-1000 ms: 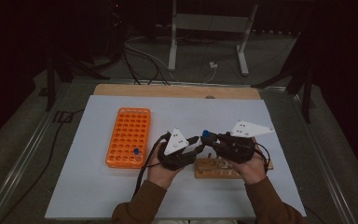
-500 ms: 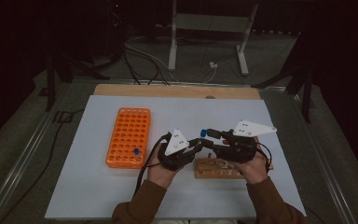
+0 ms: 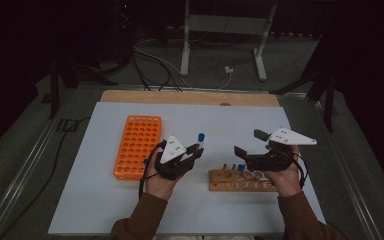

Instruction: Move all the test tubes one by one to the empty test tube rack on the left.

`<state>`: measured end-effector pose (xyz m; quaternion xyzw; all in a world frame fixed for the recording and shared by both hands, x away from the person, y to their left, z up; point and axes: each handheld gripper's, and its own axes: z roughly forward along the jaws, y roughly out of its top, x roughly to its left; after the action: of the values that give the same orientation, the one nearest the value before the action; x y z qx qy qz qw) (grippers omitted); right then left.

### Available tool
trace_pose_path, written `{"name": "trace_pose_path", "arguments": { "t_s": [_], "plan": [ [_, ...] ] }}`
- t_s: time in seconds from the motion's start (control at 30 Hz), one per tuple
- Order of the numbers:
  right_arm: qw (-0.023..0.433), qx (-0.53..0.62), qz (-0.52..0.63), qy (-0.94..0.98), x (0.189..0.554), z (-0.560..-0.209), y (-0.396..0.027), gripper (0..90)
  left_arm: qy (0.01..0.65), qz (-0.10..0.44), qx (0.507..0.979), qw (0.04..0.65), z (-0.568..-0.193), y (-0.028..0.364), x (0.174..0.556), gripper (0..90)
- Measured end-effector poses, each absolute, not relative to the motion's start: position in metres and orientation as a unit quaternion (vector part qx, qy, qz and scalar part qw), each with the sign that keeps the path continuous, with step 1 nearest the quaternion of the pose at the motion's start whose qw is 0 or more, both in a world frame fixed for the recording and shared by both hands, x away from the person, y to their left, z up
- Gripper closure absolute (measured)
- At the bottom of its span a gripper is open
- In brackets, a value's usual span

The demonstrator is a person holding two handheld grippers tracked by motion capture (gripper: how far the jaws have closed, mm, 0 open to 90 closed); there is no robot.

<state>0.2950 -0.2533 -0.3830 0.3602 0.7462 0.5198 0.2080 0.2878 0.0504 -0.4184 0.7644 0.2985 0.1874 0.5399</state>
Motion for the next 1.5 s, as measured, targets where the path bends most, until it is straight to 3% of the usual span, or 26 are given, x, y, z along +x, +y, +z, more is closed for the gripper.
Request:
{"name": "trace_pose_path", "arguments": {
  "t_s": [0.23,0.9,1.5],
  "plan": [
    [0.226,0.390,0.507,0.735,0.295,-0.389,-0.278,1.6,0.315,0.193,0.752,0.546,-0.416,0.072,0.286,78.2],
    [0.251,0.435,0.511,0.698,0.287,-0.396,-0.328,1.4,0.357,0.238,0.709,0.559,-0.401,0.137,0.283,78.1],
    [0.255,0.462,0.508,0.681,0.279,-0.406,-0.355,1.4,0.401,0.256,0.697,0.536,-0.421,0.183,0.274,78.1]
  ]
}}
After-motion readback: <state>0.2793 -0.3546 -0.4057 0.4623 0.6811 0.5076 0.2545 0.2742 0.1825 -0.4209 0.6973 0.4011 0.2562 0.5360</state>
